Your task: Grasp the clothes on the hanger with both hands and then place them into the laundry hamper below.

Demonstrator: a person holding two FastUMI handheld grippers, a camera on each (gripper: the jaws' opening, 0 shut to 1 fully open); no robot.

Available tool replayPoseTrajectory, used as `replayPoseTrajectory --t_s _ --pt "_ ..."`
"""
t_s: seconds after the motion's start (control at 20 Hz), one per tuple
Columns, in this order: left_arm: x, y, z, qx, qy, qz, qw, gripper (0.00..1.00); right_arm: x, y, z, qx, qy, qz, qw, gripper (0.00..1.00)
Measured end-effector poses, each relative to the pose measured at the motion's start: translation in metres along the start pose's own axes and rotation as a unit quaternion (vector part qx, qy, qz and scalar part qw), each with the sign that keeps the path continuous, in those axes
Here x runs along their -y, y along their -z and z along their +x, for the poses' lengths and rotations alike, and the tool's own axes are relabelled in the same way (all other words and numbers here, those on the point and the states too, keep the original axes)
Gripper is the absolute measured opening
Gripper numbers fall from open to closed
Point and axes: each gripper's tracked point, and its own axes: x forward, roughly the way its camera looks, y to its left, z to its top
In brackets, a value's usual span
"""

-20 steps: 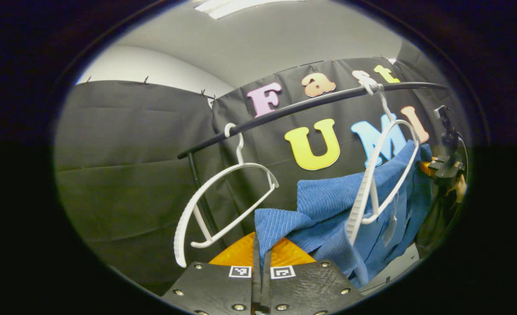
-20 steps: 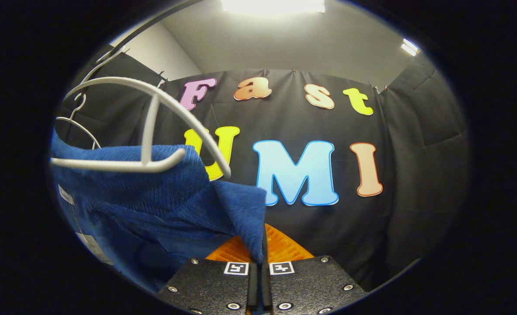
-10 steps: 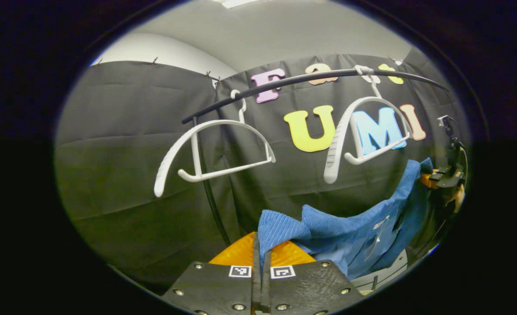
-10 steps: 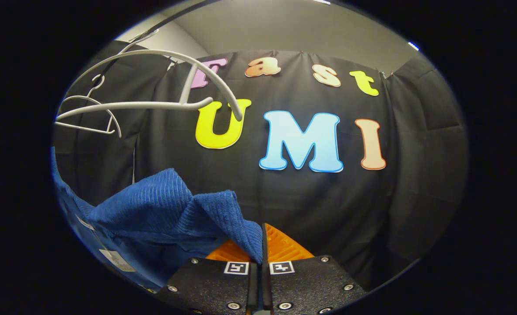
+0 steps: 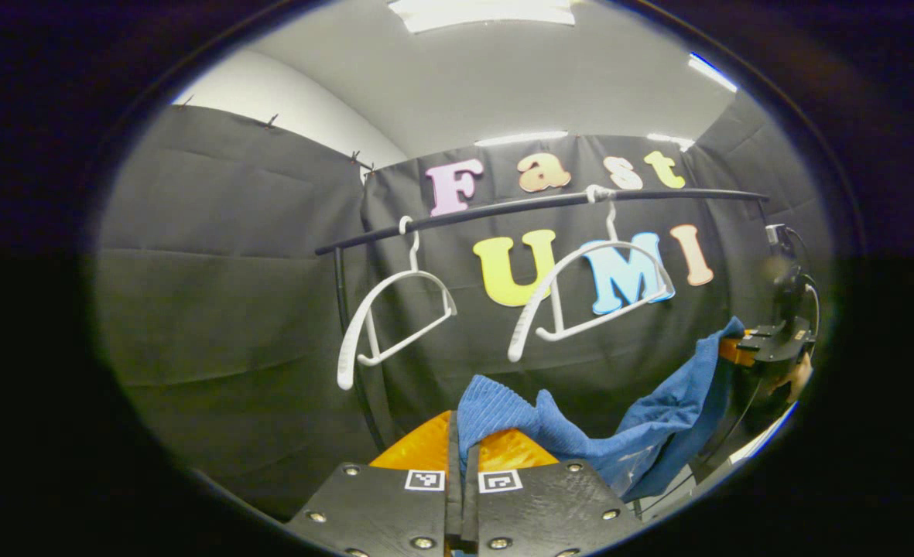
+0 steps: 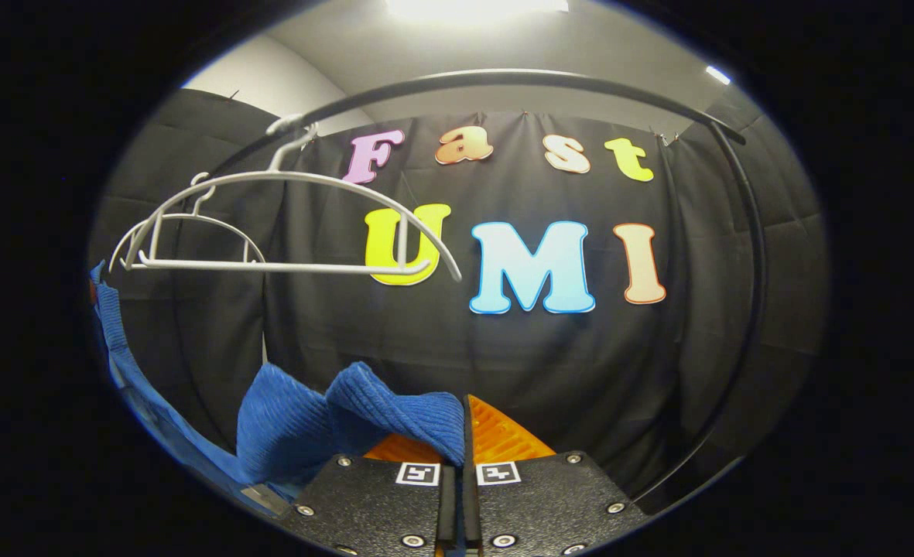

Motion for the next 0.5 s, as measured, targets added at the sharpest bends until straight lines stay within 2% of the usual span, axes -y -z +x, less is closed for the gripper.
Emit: replayPoseTrajectory --t_s 0.05,0.1,0.15,0.2,0.3,0.35,0.5 --pt "0.005 -0.006 -0.006 0.006 0.008 -0.004 1.000 0.05 -0.005 -0.006 -0.011 0.003 -0.002 0.000 1.000 0.02" --pt "0.009 -0.010 -0.009 0.013 0.017 -0.011 1.000 0.01 -0.011 -0.008 -0.023 0.005 -0.005 0.002 1.000 0.03" --pt "0.014 -0.014 -0.014 0.018 0.027 -0.019 0.999 0.01 -0.016 -0.012 -0.034 0.007 -0.010 0.004 1.000 0.02" --pt "0.020 -0.016 -0.018 0.022 0.036 -0.028 0.999 0.05 -0.022 -0.015 -0.044 0.008 -0.013 0.005 1.000 0.03" --pt "0.029 -0.020 -0.027 0.026 0.052 -0.044 0.997 0.05 -0.035 -0.019 -0.064 0.010 -0.020 0.007 1.000 0.03" --pt "0.034 -0.021 -0.031 0.028 0.061 -0.051 0.996 0.01 -0.039 -0.020 -0.072 0.010 -0.024 0.007 1.000 0.03" --pt "0.050 -0.017 -0.046 0.030 0.085 -0.071 0.993 0.01 -0.061 -0.014 -0.104 0.003 -0.037 0.012 0.999 0.02"
